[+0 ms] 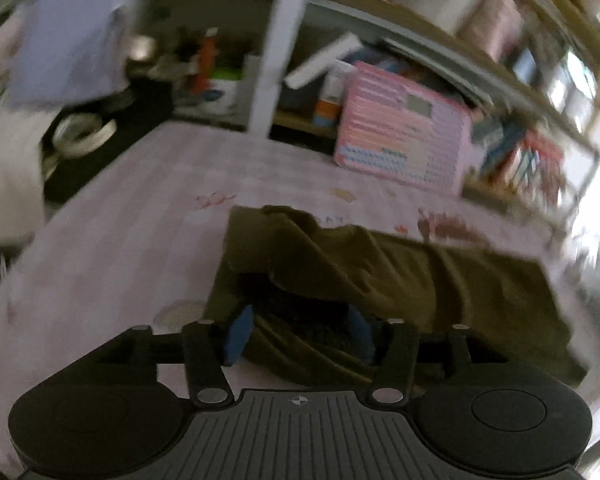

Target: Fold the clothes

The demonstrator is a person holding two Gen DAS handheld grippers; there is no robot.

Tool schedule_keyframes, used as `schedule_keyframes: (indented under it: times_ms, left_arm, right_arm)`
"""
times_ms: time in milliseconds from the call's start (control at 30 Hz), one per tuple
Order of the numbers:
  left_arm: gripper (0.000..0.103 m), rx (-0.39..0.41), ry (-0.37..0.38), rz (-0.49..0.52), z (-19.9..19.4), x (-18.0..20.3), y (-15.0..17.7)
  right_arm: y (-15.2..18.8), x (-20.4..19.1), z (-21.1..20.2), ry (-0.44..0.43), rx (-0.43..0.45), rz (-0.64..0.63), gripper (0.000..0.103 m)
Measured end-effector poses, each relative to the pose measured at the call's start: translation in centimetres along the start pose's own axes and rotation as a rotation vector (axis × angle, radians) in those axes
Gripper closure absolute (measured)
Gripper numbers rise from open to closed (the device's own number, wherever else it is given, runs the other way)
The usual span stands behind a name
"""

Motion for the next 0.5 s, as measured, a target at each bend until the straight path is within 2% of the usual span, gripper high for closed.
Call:
schedule_keyframes:
  times_ms: [167, 267, 400, 500]
  left_arm:
    - [0.044, 0.01, 0.099, -0.354, -0.2, -2.4, 0.1]
    - [0.044, 0.005, 0.147, -0.518, 0.2, -3.3, 0.7]
    - [0.044, -0.02, 0.186, -0.623, 0.9, -3.5, 2.0]
    - [0.044, -0.043, 0.205, -0.684, 1.7, -3.4, 2.6]
  right_arm:
    - [0.5, -1.7, 0.0, -0.092, -0.034, 0.144, 0.051]
    - [0.0, -2.3, 0.3, -0.128, -0.056, 0.242, 0.051]
    - [-0.1, -2.0, 1.6, -0.181, -0.11, 0.429, 0.051]
    - [0.0, -1.5, 2.7, -0.186, -0.161, 0.52, 0.051]
Point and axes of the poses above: each gripper's, at about its wrist camera, not at the fingertips, and z roughly the way its jaws point, x to its right, y to its underside, the point moved 7 cm from there along z, roughly the way its jaws point, and after that the axes turned 3 degrees about -x, right-handed, at the moved point
